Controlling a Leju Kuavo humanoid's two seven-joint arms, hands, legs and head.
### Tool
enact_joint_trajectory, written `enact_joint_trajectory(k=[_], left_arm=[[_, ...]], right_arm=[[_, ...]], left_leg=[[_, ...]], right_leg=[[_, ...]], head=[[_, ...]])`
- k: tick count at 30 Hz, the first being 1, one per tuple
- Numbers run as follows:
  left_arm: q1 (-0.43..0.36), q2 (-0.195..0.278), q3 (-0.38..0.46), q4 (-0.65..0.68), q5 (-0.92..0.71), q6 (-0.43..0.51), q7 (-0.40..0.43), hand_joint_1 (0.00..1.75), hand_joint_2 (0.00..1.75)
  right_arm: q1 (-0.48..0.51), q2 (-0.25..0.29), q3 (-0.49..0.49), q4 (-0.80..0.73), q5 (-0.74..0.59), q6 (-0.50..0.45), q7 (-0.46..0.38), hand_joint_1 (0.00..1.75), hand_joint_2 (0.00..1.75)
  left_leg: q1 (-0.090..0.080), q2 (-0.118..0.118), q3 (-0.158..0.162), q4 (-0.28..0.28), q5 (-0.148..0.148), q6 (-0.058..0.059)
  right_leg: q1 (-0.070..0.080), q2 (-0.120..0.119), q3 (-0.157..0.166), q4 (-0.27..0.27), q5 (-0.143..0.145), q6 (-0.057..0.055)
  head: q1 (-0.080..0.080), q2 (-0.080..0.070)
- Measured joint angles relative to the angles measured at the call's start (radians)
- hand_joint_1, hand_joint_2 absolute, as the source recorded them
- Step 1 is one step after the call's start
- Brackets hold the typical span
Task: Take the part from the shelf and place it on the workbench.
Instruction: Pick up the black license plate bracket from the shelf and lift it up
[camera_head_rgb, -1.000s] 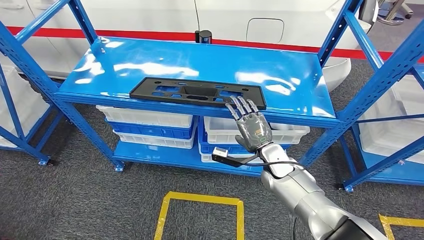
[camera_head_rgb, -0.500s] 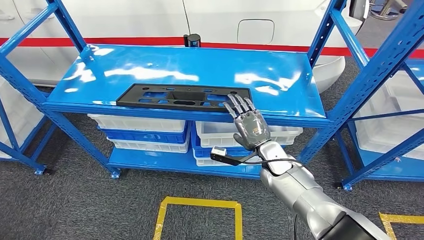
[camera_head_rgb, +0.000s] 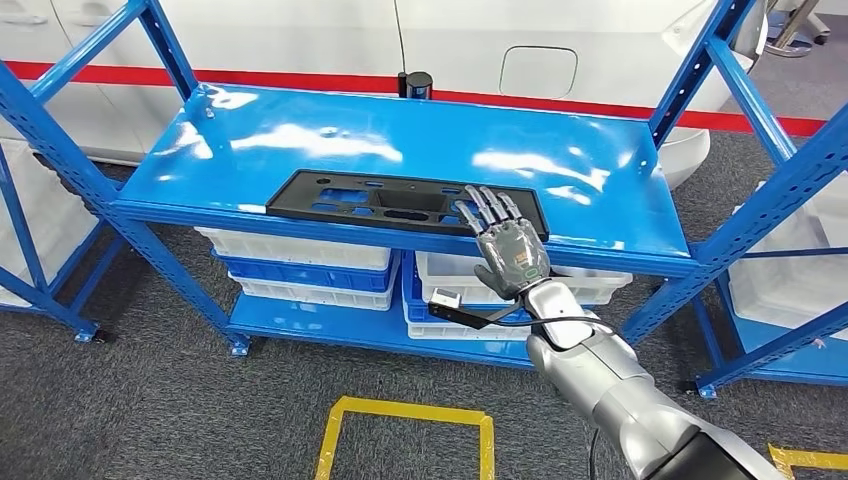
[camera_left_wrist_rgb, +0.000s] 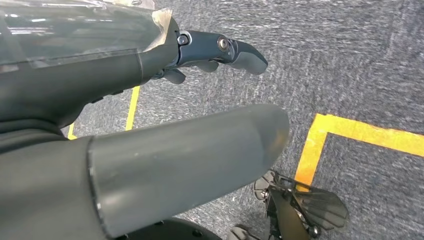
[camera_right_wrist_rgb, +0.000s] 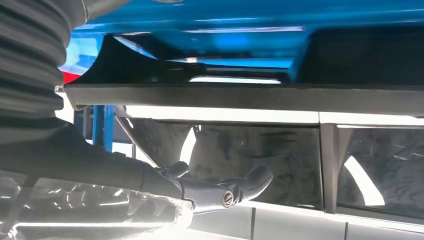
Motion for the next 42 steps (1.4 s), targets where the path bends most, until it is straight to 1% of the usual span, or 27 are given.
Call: enact_joint_trajectory(k=[1, 2, 3, 4, 7, 9, 12, 13, 14, 15, 17, 18, 19, 23, 25, 27, 28, 29, 30, 32, 33, 34, 36, 38, 39, 40, 42], left_arm=[[0.0, 0.0, 0.0, 0.0, 0.0, 0.0, 0.0, 0.0, 0.0], [0.001, 0.0, -0.001, 0.0, 0.0, 0.0, 0.0, 0.0, 0.0], [0.0, 0.0, -0.002, 0.0, 0.0, 0.0, 0.0, 0.0, 0.0], [0.0, 0.0, -0.002, 0.0, 0.0, 0.0, 0.0, 0.0, 0.0], [0.0, 0.0, -0.003, 0.0, 0.0, 0.001, 0.0, 0.0, 0.0], [0.0, 0.001, -0.003, 0.0, 0.0, 0.001, 0.0, 0.0, 0.0], [0.0, 0.001, -0.003, 0.0, 0.0, 0.001, -0.001, 0.0, 0.0], [0.0, 0.002, -0.004, 0.0, 0.0, 0.001, -0.001, 0.0, 0.0], [0.001, 0.002, -0.004, 0.0, 0.0, 0.001, -0.001, 0.0, 0.0], [0.001, 0.002, -0.004, 0.0, 0.0, 0.001, 0.0, 0.0, 0.0], [0.001, 0.002, -0.006, 0.0, -0.001, 0.001, 0.0, 0.0, 0.0], [0.0, 0.003, -0.007, 0.0, -0.001, 0.001, 0.0, 0.0, 0.0], [-0.001, 0.003, -0.008, 0.0, -0.001, 0.001, -0.001, 0.0, 0.0], [-0.001, 0.003, -0.013, 0.0, -0.002, 0.003, -0.002, 0.0, 0.0], [-0.001, 0.003, -0.013, 0.0, -0.002, 0.005, -0.002, 0.0, 0.0], [-0.002, 0.003, -0.013, 0.0, -0.002, 0.007, -0.002, 0.0, 0.0], [-0.003, 0.003, -0.013, 0.0, -0.002, 0.007, -0.002, 0.0, 0.0], [-0.002, 0.002, -0.013, 0.0, -0.002, 0.007, -0.002, 0.0, 0.0], [-0.002, 0.002, -0.013, 0.0, -0.002, 0.007, -0.002, 0.0, 0.0], [-0.001, 0.002, -0.013, 0.0, -0.002, 0.007, -0.002, 0.0, 0.0], [0.0, 0.002, -0.013, 0.0, -0.002, 0.007, -0.002, 0.0, 0.0], [-0.001, 0.002, -0.013, 0.0, -0.002, 0.007, -0.002, 0.0, 0.0], [-0.001, 0.002, -0.013, 0.0, -0.002, 0.008, -0.002, 0.0, 0.0], [-0.002, 0.002, -0.013, 0.0, -0.002, 0.009, -0.002, 0.0, 0.0], [-0.002, 0.002, -0.013, 0.0, -0.002, 0.009, -0.003, 0.0, 0.0], [-0.003, 0.002, -0.013, 0.0, -0.002, 0.01, -0.003, 0.0, 0.0], [-0.002, 0.002, -0.013, 0.0, -0.002, 0.01, -0.003, 0.0, 0.0]], right_arm=[[-0.001, -0.001, 0.0, 0.002, -0.001, 0.0, 0.0, 0.0, 1.75], [-0.002, -0.002, 0.0, 0.003, -0.001, -0.001, 0.0, 0.0, 1.75], [-0.003, -0.002, 0.0, 0.003, -0.001, -0.002, 0.0, 0.0, 1.75], [-0.003, -0.003, 0.0, 0.004, -0.001, -0.003, 0.0, 0.0, 1.75], [-0.004, -0.003, 0.001, 0.006, -0.002, -0.004, 0.0, 0.0, 1.75], [-0.005, -0.003, 0.001, 0.006, -0.002, -0.005, 0.0, 0.0, 1.75], [-0.004, -0.002, 0.001, 0.008, -0.002, -0.006, 0.0, 0.0, 1.75], [-0.002, -0.002, 0.002, 0.009, -0.001, -0.008, 0.0, 0.0, 1.75], [0.001, -0.002, 0.003, 0.01, -0.001, -0.009, 0.002, 0.0, 1.75], [0.004, -0.002, 0.003, 0.01, 0.001, -0.012, 0.006, 0.0, 1.75], [0.007, -0.002, 0.004, 0.01, 0.007, -0.018, 0.017, 0.0, 1.75], [0.008, -0.002, 0.004, 0.01, 0.01, -0.02, 0.023, 0.0, 1.75], [0.009, -0.003, 0.004, 0.01, 0.013, -0.021, 0.028, 0.0, 1.75], [0.014, -0.007, 0.004, 0.008, 0.02, -0.021, 0.039, 0.0, 1.75], [0.013, -0.011, 0.004, 0.007, 0.019, -0.02, 0.039, 0.0, 1.75], [0.016, -0.014, 0.005, 0.007, 0.018, -0.019, 0.038, 0.0, 1.75], [0.019, -0.016, 0.005, 0.007, 0.018, -0.019, 0.037, 0.0, 1.75], [0.022, -0.017, 0.006, 0.007, 0.018, -0.019, 0.037, 0.0, 1.75], [0.023, -0.018, 0.006, 0.007, 0.018, -0.019, 0.037, 0.0, 1.75], [0.023, -0.019, 0.005, 0.007, 0.018, -0.019, 0.037, 0.0, 1.75], [0.022, -0.02, 0.005, 0.007, 0.018, -0.019, 0.037, 0.0, 1.75], [0.022, -0.021, 0.006, 0.007, 0.018, -0.018, 0.036, 0.0, 1.75], [0.022, -0.02, 0.007, 0.007, 0.018, -0.018, 0.032, 0.0, 1.75], [0.023, -0.017, 0.008, 0.005, 0.017, -0.019, 0.027, 0.0, 1.75], [0.024, -0.015, 0.008, 0.004, 0.016, -0.019, 0.025, 0.0, 1.75], [0.025, -0.013, 0.009, 0.004, 0.016, -0.019, 0.025, 0.0, 1.75], [0.028, -0.01, 0.012, 0.003, 0.016, -0.019, 0.024, 0.0, 1.75]], left_leg=[[0.0, -0.001, 0.004, 0.001, -0.004, -0.003], [-0.003, -0.002, 0.006, 0.004, -0.009, -0.008], [-0.005, -0.002, 0.007, 0.007, -0.013, -0.013], [-0.006, -0.001, 0.007, 0.01, -0.018, -0.018], [-0.003, 0.001, 0.008, 0.014, -0.028, -0.033], [0.001, 0.003, -0.011, 0.058, -0.055, -0.046], [0.005, 0.005, -0.112, 0.246, -0.134, -0.061], [0.006, 0.006, -0.139, 0.288, -0.14, -0.063], [0.007, 0.006, -0.15, 0.294, -0.127, -0.064], [0.008, 0.006, -0.138, 0.254, -0.094, -0.062], [0.01, 0.006, -0.077, 0.116, -0.02, -0.055], [0.008, 0.006, -0.05, 0.058, 0.002, -0.05], [0.006, 0.006, -0.036, 0.028, 0.007, -0.045], [-0.001, 0.005, -0.011, 0.004, 0.002, -0.017], [0.001, 0.007, 0.004, -0.008, 0.005, -0.003], [-0.001, 0.006, 0.009, -0.009, 0.001, 0.004], [-0.002, 0.004, 0.01, -0.009, -0.002, 0.006], [-0.002, 0.002, 0.013, -0.009, -0.005, 0.006], [-0.003, 0.001, 0.017, -0.008, -0.008, 0.004], [-0.004, -0.002, 0.029, -0.007, -0.018, -0.001], [-0.006, -0.003, 0.033, -0.006, -0.024, -0.006], [-0.007, -0.003, 0.035, -0.005, -0.029, -0.011], [-0.007, -0.002, 0.037, -0.005, -0.037, -0.021], [-0.002, 0.001, 0.037, 0.001, -0.046, -0.033], [0.0, 0.002, 0.028, 0.022, -0.059, -0.04], [0.002, 0.003, 0.007, 0.068, -0.083, -0.047], [0.006, 0.004, -0.07, 0.21, -0.142, -0.057]], right_leg=[[0.0, -0.001, 0.033, -0.076, 0.036, 0.006], [0.001, -0.003, 0.066, -0.148, 0.067, 0.008], [0.002, -0.004, 0.089, -0.198, 0.087, 0.003], [0.003, -0.004, 0.101, -0.223, 0.097, -0.005], [0.001, -0.002, 0.106, -0.23, 0.099, -0.03], [-0.005, -0.001, 0.115, -0.234, 0.098, -0.041], [-0.005, -0.002, 0.122, -0.234, 0.091, -0.051], [-0.005, -0.001, 0.124, -0.234, 0.09, -0.052], [-0.005, -0.001, 0.127, -0.233, 0.088, -0.053], [-0.005, 0.0, 0.13, -0.233, 0.085, -0.052], [-0.003, 0.003, 0.138, -0.233, 0.079, -0.047], [-0.001, 0.004, 0.141, -0.233, 0.075, -0.043], [0.001, 0.005, 0.141, -0.234, 0.072, -0.038], [0.005, 0.004, 0.141, -0.228, 0.059, -0.015], [0.005, 0.002, 0.1, -0.146, 0.023, -0.017], [0.004, 0.001, 0.018, -0.002, -0.025, -0.022], [0.004, 0.001, -0.016, 0.048, -0.036, -0.02], [0.004, 0.001, -0.032, 0.062, -0.03, -0.014], [0.004, 0.001, -0.024, 0.032, -0.006, -0.006], [0.004, -0.001, 0.039, -0.117, 0.066, 0.006], [0.005, -0.003, 0.071, -0.184, 0.096, 0.004], [0.006, -0.004, 0.091, -0.227, 0.113, -0.001], [0.009, -0.003, 0.101, -0.244, 0.119, -0.018], [0.005, -0.001, 0.107, -0.249, 0.118, -0.033], [0.002, -0.001, 0.112, -0.253, 0.117, -0.041], [-0.002, -0.001, 0.118, -0.256, 0.117, -0.046], [-0.003, -0.001, 0.123, -0.257, 0.113, -0.053]], head=[[0.002, 0.0], [0.005, 0.0], [0.006, 0.0], [0.006, 0.0], [0.002, 0.0], [-0.005, 0.0], [-0.017, 0.0], [-0.018, 0.0], [-0.019, 0.0], [-0.02, 0.0], [-0.023, 0.0], [-0.023, 0.0], [-0.023, 0.0], [-0.019, 0.0], [-0.012, 0.0], [-0.006, 0.0], [-0.003, 0.0], [-0.001, 0.0], [0.001, 0.0], [0.006, 0.0], [0.008, 0.0], [0.009, 0.0], [0.007, 0.0], [0.004, 0.0], [0.001, 0.0], [-0.003, 0.0], [-0.012, 0.0]])
